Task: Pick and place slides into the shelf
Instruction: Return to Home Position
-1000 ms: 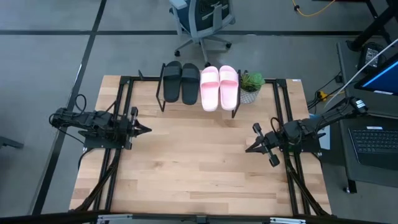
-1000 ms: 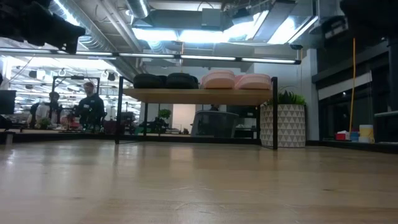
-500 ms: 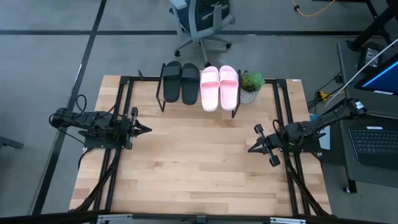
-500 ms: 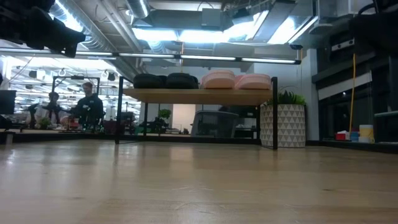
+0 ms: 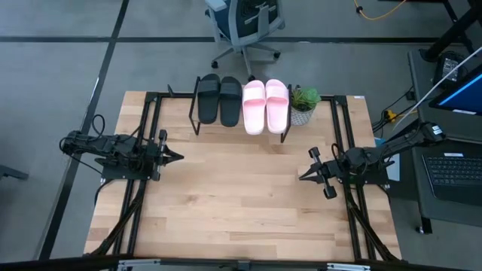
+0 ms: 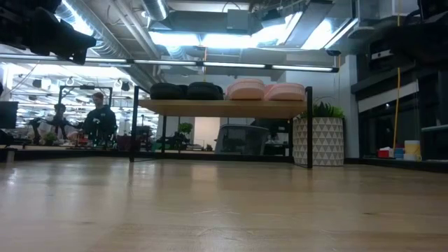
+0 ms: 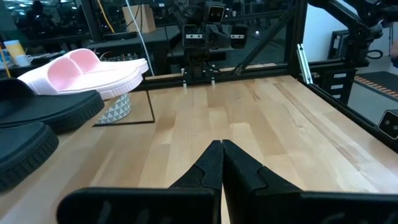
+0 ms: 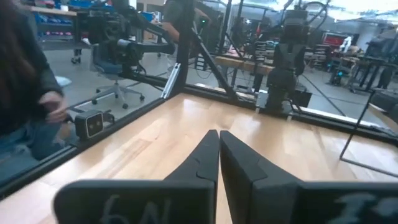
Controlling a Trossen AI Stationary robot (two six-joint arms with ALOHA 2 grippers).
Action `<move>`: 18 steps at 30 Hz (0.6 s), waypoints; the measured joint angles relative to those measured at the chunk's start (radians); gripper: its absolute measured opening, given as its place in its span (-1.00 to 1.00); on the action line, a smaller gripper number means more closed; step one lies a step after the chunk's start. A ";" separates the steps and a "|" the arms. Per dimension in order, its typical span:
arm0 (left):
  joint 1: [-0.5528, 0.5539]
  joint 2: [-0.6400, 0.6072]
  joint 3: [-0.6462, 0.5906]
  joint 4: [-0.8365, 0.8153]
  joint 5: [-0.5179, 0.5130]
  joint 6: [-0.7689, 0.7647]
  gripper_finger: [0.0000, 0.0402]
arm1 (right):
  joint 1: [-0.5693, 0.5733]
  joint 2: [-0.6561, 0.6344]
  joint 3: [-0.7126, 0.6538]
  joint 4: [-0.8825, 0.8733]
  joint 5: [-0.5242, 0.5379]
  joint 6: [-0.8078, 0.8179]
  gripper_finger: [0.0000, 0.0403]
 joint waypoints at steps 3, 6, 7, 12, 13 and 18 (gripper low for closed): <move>0.000 0.000 0.000 0.000 0.000 0.000 -1.00 | -0.008 0.000 0.000 0.012 0.000 0.006 -0.91; 0.000 0.000 0.000 0.000 0.000 0.000 -1.00 | -0.016 0.000 0.000 0.033 0.000 0.008 -0.91; 0.000 0.000 0.000 0.000 0.000 0.000 -1.00 | -0.018 0.000 0.000 0.037 0.000 0.010 -0.91; 0.000 0.000 0.000 0.000 0.000 0.001 -1.00 | -0.019 0.000 0.000 0.047 0.001 0.010 -0.91; 0.000 0.000 0.000 0.000 0.000 0.001 -1.00 | -0.019 0.000 0.000 0.047 0.001 0.010 -0.91; 0.000 0.000 0.000 0.000 0.000 0.001 -1.00 | -0.019 0.001 0.000 0.043 0.001 0.009 -0.91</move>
